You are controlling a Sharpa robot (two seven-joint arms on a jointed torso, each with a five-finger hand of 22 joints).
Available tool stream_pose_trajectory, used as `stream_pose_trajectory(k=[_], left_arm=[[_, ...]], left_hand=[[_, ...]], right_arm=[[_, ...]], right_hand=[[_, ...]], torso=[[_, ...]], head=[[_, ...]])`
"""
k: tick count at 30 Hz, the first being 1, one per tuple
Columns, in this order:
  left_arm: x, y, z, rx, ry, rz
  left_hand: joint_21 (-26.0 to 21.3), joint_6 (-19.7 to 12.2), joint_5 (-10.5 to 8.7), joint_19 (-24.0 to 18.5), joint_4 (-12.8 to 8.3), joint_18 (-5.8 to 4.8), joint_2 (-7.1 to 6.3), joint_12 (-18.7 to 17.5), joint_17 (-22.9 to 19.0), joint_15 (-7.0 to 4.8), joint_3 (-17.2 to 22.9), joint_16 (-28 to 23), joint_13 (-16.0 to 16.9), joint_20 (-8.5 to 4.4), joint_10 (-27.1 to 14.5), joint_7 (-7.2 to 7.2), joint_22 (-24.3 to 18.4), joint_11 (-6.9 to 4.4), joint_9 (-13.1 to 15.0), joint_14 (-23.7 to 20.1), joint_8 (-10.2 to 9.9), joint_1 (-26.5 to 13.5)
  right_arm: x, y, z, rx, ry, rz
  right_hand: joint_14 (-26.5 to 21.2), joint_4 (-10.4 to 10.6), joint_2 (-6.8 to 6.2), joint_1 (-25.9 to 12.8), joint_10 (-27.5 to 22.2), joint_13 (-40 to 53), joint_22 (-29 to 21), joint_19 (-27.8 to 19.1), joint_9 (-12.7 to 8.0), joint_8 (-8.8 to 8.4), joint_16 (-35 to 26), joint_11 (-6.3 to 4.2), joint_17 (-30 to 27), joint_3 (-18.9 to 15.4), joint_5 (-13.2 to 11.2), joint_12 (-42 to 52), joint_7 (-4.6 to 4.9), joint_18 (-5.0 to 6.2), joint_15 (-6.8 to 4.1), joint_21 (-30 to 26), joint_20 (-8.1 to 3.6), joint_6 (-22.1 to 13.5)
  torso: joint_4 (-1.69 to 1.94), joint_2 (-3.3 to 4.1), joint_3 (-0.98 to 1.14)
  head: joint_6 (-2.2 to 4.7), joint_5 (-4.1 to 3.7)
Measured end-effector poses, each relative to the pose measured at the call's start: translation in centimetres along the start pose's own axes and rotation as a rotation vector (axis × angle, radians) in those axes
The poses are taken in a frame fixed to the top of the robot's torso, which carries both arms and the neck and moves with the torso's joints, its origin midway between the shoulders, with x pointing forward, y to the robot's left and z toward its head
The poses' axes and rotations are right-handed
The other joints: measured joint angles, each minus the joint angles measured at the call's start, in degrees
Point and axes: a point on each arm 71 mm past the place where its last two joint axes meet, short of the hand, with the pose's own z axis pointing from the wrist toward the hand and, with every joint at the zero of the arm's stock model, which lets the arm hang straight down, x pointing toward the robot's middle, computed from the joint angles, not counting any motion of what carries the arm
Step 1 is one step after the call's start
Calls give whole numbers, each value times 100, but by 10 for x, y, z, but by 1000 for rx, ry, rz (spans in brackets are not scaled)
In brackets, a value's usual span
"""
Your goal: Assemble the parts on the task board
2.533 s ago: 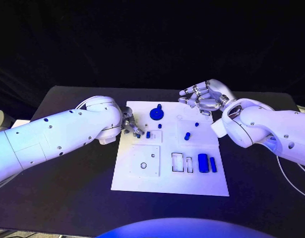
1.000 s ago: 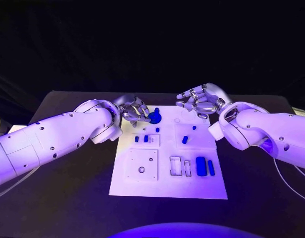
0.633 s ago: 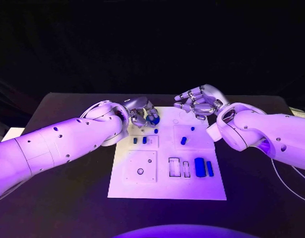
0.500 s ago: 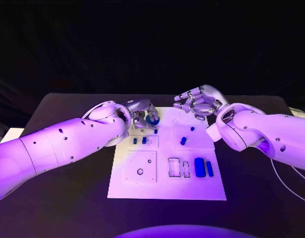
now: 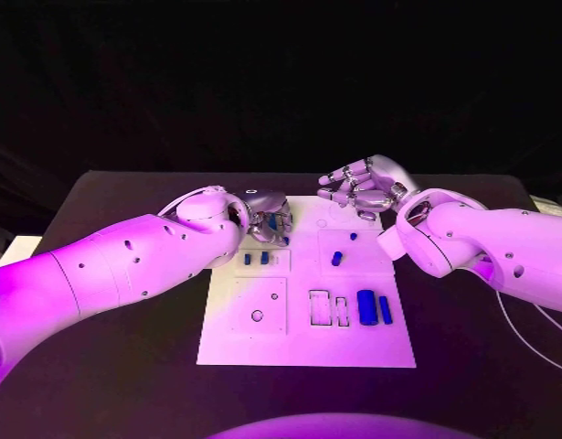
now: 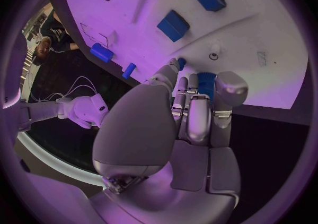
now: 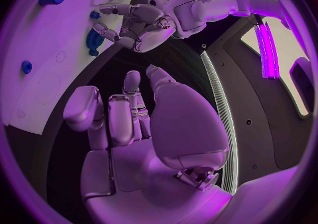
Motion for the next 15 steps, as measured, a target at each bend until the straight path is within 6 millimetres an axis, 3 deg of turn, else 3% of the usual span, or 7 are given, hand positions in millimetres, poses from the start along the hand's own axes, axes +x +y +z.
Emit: stream_pose_trajectory(k=[4,6,15], left_arm=[[1,-1,2,-1,11,11],[2,-1,2,-1,15,15],[4,-5,6,2,26,26]], left_hand=[[61,41,0,0,-5,-3,3,-54,-52,0,39,0,-28,0,62,1,43,0,-35,0,-6,-3],[127,57,0,20,-16,-85,3,-90,-92,0,79,0,-39,-20,84,-15,71,-21,-55,0,-6,-3],[201,200,-1,-1,-69,-86,89,-262,-169,-41,332,0,-81,-42,296,-36,148,-47,-149,-1,-66,83]], right_arm=[[0,0,0,0,0,0],[0,0,0,-1,0,0],[1,1,0,-2,2,1]], right_hand=[[0,0,0,0,0,0,0,0,0,0,0,0,0,0,0,0,0,0,0,0,0,0],[0,0,0,0,0,0,0,0,0,0,0,0,0,0,0,0,0,0,0,0,0,0],[0,0,0,0,0,0,0,0,0,0,0,0,0,0,0,0,0,0,0,0,0,0]], torso=[[1,0,-1],[2,-1,-1],[3,-3,0]], head=[[-3,-7],[-4,-12],[-13,-21]])
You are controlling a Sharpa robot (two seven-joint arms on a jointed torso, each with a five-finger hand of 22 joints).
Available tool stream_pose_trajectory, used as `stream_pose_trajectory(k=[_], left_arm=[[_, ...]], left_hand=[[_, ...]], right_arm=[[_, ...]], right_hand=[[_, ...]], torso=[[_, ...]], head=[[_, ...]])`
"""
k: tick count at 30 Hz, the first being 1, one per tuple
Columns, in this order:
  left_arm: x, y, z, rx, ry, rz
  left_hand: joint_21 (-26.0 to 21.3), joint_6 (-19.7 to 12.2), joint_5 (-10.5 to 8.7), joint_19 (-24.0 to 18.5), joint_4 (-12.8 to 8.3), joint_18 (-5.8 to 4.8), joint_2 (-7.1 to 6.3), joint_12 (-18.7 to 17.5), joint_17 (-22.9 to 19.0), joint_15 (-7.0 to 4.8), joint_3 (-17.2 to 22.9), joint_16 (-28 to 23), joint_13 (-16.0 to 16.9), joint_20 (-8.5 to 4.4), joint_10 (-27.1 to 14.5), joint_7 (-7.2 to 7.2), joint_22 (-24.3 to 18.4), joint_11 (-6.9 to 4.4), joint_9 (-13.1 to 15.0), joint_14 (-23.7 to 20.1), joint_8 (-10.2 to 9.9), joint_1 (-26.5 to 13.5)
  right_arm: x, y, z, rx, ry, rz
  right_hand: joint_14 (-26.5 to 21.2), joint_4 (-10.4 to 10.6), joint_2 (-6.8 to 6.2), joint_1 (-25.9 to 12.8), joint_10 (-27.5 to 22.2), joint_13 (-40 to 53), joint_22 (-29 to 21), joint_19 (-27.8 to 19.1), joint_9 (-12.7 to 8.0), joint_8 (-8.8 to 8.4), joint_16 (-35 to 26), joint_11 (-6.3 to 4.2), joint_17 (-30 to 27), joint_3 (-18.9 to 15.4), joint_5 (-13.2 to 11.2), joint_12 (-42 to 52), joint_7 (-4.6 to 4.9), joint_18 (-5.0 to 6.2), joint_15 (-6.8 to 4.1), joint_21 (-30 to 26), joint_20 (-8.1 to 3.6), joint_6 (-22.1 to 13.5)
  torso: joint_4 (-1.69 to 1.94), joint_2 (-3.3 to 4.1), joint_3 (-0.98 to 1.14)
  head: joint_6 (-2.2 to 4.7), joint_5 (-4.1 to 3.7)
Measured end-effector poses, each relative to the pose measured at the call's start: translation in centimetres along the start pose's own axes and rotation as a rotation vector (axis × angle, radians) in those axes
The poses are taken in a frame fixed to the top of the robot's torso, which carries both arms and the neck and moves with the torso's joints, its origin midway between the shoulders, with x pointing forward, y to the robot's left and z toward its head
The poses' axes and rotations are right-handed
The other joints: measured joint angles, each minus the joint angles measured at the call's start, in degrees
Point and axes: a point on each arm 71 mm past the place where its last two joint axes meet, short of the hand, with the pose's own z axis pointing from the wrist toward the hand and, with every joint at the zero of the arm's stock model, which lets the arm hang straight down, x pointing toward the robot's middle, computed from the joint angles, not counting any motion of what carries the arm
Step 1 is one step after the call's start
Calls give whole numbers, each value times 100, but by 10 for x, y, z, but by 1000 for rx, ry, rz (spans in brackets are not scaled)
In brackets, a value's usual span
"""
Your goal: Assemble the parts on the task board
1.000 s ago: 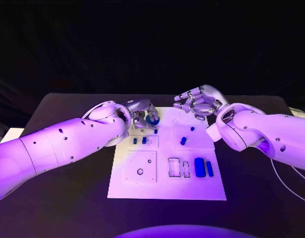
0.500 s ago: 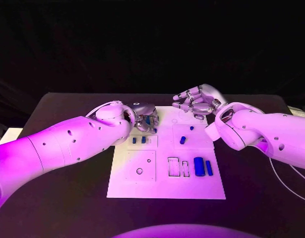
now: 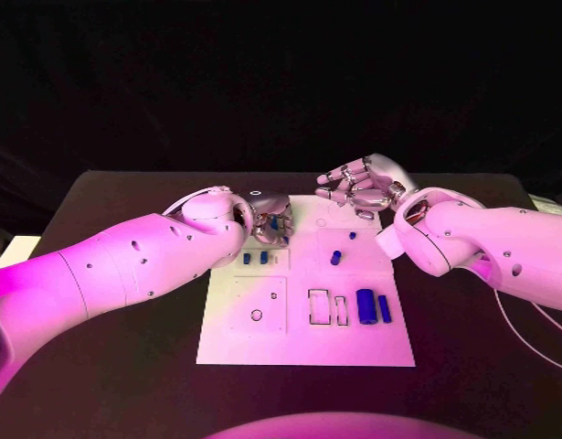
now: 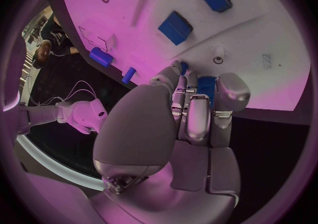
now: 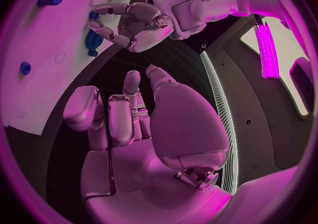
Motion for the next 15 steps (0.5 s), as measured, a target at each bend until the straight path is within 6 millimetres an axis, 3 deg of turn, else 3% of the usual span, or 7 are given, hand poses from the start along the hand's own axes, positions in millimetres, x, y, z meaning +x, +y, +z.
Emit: stream_pose_trajectory(k=[15], left_arm=[[0,-1,5,-17,21,24]], left_hand=[[396,260,-26,0,-252,0,-3,-319,-117,-42,605,0,5,-41,406,-8,43,-40,-145,1,-35,59]], right_arm=[[1,1,0,-3,2,1]], right_hand=[[0,0,0,0,0,0,0,0,0,0,0,0,0,0,0,0,0,0,0,0,0,0]], torso=[[-3,-1,4]], head=[[-30,-26]])
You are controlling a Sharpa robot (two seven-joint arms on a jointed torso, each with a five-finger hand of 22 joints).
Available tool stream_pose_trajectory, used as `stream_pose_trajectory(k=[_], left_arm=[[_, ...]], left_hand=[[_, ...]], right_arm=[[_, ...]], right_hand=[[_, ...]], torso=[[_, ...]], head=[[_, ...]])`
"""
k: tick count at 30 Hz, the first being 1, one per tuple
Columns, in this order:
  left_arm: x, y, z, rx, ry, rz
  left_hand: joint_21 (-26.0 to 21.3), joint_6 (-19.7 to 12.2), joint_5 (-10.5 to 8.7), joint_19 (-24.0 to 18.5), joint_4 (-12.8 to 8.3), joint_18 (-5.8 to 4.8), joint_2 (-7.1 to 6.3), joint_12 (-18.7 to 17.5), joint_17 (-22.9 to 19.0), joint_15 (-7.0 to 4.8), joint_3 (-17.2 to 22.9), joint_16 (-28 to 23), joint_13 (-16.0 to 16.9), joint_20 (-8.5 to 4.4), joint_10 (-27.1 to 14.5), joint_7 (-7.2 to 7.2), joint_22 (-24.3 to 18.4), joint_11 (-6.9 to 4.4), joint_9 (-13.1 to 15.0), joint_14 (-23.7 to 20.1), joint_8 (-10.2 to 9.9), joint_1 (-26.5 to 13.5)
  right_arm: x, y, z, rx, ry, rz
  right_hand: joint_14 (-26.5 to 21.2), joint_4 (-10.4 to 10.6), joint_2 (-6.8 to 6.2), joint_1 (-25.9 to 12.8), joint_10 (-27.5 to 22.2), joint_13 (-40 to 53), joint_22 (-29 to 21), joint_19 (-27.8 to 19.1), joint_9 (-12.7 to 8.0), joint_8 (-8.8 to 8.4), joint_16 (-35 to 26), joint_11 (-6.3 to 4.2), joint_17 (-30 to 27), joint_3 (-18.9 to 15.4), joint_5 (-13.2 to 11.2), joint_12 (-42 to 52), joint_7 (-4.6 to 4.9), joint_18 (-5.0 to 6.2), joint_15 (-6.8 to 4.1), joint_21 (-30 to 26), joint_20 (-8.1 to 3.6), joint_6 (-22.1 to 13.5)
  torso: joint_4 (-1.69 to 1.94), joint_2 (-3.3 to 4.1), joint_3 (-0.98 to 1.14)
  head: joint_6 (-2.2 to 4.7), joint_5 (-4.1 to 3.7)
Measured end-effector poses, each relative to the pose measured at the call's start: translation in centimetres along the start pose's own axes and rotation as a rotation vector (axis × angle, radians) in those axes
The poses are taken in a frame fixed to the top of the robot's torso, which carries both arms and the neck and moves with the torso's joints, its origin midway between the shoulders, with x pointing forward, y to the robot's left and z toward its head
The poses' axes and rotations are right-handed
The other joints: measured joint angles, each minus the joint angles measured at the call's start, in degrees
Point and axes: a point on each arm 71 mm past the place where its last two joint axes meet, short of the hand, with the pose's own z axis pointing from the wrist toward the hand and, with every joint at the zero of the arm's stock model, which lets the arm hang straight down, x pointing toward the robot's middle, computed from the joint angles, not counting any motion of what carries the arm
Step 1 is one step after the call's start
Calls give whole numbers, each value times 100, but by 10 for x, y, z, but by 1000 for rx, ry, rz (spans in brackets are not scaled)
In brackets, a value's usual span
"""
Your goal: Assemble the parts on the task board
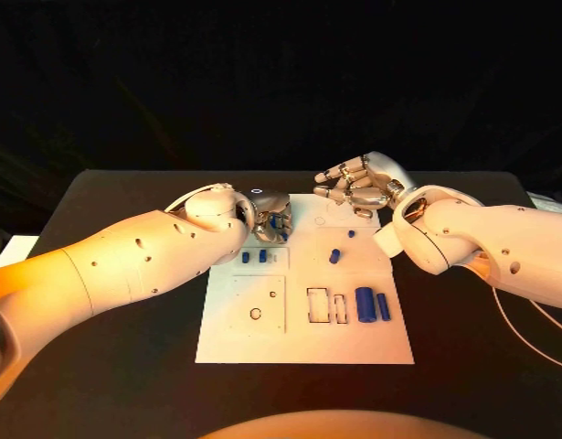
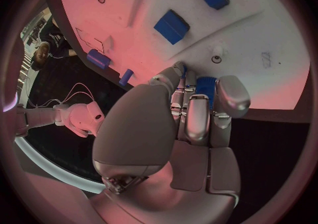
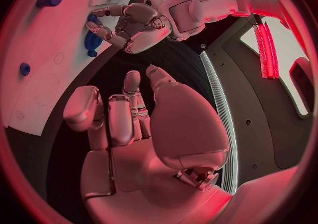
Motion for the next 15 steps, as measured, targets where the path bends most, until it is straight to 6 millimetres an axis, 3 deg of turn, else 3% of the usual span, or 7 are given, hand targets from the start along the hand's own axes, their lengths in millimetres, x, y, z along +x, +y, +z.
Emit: stream_pose_trajectory(k=[6,8,15], left_arm=[[0,-1,1,-2,1,7],[0,-1,1,-2,-1,8],[4,3,-8,5,-24,-9]], left_hand=[[85,70,-5,0,-128,1,-21,-152,-49,0,303,0,3,0,113,29,0,9,-65,0,-54,-21],[175,112,-5,0,-188,-82,-49,-188,-108,0,378,0,10,0,179,44,-1,6,-82,0,-55,-49],[283,170,-5,0,-285,-93,-134,-288,-250,0,570,0,32,0,262,49,-1,5,-115,0,-56,-134]], right_arm=[[0,0,0,-1,1,0],[0,0,0,-1,1,0],[0,0,0,-2,0,0]], right_hand=[[0,0,0,0,0,0,-5,0,0,0,0,0,0,0,0,0,0,0,0,-23,0,0],[0,0,0,0,0,0,-5,0,0,0,0,0,0,0,0,0,0,0,0,-23,0,0],[0,0,0,0,0,0,-5,0,0,0,0,0,0,0,0,0,0,0,0,-22,0,0]], torso=[[8,-3,0],[10,-5,0],[13,-9,-2]], head=[[-10,-7],[-12,-9],[-2,3]])
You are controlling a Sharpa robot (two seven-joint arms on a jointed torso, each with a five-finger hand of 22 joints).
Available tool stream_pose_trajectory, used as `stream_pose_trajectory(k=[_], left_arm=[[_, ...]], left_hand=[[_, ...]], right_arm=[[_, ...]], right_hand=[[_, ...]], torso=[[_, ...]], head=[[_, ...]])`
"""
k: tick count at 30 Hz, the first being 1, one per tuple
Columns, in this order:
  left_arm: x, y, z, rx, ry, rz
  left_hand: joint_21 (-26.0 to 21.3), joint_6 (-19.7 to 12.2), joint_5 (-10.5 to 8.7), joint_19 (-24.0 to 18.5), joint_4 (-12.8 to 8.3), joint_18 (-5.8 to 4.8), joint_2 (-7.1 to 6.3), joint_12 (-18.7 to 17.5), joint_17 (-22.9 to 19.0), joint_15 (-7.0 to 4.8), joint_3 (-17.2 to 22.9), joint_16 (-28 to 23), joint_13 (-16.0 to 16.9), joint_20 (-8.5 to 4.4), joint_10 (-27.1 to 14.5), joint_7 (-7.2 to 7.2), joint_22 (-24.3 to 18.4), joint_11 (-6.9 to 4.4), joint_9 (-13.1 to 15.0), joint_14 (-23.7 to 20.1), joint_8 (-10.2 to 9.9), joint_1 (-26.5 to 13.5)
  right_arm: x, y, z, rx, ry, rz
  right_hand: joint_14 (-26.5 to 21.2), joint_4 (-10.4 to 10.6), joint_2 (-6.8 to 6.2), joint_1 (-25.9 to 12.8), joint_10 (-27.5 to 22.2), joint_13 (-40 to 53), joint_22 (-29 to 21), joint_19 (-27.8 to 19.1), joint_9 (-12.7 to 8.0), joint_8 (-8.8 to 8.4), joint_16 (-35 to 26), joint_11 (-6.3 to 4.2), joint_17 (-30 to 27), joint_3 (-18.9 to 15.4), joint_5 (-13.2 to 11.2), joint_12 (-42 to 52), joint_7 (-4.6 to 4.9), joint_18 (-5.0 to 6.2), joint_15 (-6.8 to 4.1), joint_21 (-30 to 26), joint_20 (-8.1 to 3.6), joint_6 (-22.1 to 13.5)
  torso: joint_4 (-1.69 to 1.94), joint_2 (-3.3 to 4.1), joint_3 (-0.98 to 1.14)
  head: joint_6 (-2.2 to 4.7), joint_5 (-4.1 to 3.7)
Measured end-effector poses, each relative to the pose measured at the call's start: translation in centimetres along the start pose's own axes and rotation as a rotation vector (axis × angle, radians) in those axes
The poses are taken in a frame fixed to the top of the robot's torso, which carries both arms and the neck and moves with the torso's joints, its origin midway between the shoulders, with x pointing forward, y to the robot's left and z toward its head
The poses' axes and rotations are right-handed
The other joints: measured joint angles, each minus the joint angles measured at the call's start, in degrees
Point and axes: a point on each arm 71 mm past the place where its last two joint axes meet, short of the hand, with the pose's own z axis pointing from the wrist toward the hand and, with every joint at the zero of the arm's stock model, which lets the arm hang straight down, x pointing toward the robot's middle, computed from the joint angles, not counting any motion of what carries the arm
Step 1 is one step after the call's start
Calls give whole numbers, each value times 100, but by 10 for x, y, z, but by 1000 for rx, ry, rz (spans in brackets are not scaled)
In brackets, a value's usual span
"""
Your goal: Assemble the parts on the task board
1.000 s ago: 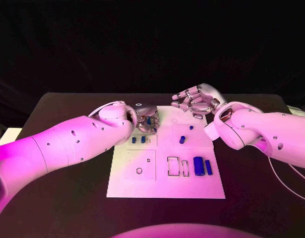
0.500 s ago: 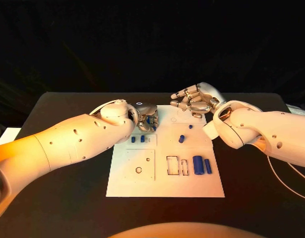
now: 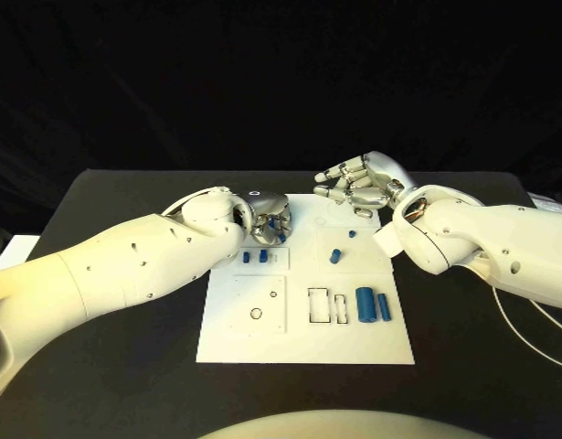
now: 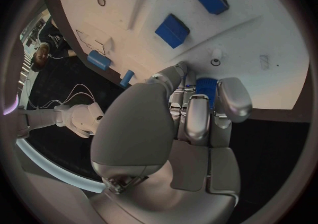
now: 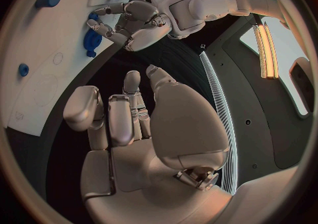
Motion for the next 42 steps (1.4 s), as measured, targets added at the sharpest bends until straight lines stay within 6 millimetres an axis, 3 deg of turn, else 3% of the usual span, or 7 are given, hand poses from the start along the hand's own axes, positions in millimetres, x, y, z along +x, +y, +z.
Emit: stream_pose_trajectory(k=[10,20,42], left_arm=[[-17,12,-24,7,-96,-94],[-22,37,-45,-38,-133,-170],[-13,47,-42,-83,-57,-195]], left_hand=[[0,31,0,0,-28,1,-33,-71,-43,0,59,0,1,0,40,28,-1,23,-32,0,-1,-157],[22,51,0,0,-17,0,-72,-123,-57,0,81,0,1,0,70,9,-1,11,-48,0,-12,-270],[21,50,0,0,-18,0,-99,-148,-84,0,81,0,0,1,70,9,-2,11,-56,0,-20,-297]], right_arm=[[-2,-1,0,3,-5,-3],[-4,-2,-1,4,-7,-3],[-3,-2,0,2,-6,-2]], right_hand=[[0,0,0,0,0,0,0,0,0,0,0,0,0,0,0,0,0,0,0,0,0,0],[0,0,0,0,0,0,0,0,0,0,0,0,0,0,0,0,0,0,0,0,0,0],[0,-15,0,0,5,-4,1,0,0,0,0,5,0,-15,0,0,0,0,0,1,0,0]], torso=[[9,-7,0],[10,-3,-9],[-6,10,-3]], head=[[35,3],[58,20],[35,55]])
